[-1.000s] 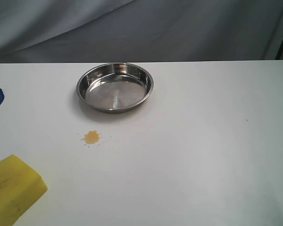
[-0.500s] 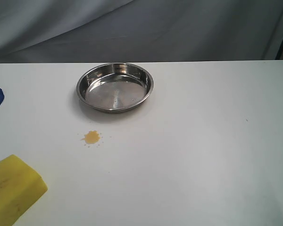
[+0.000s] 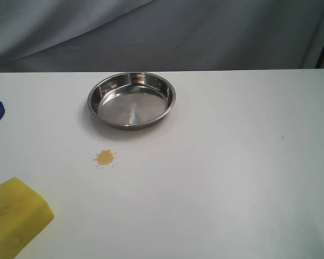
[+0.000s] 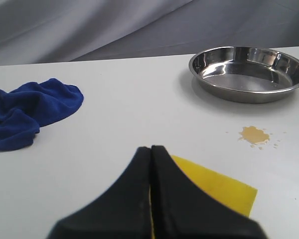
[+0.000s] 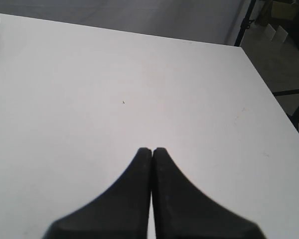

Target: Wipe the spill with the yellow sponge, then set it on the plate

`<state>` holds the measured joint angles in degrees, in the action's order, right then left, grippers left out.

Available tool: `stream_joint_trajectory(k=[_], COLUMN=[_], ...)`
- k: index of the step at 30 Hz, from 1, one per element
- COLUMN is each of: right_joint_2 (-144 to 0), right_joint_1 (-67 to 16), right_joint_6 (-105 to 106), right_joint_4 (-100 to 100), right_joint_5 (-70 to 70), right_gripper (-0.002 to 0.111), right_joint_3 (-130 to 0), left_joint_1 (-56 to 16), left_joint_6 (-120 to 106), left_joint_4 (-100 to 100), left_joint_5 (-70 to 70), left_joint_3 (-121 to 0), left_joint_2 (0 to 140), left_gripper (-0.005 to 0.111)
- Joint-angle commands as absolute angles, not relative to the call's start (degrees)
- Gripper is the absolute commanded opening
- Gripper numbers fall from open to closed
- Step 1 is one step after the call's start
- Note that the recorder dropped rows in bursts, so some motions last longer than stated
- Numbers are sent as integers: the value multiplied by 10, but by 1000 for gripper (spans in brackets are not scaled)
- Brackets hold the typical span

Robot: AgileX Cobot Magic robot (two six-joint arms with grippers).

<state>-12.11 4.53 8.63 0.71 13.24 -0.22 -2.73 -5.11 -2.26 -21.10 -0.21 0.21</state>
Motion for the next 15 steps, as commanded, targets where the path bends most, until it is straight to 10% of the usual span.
stream_joint_trajectory(k=[1, 15], right_joint_2=[-123, -123], right_joint_1=[47, 47], right_joint_6=[86, 86], right_joint_4=[4, 4], right_joint_5=[128, 128], right_gripper=[0, 0], right_joint_3=[0, 0], left_joint_1=[-28, -28], left_joint_6=[-51, -51], left_joint_4=[41, 53], left_joint_5=[-191, -186], left_joint_3=[0, 0], left_joint_2=[0, 0], left_gripper=[0, 0])
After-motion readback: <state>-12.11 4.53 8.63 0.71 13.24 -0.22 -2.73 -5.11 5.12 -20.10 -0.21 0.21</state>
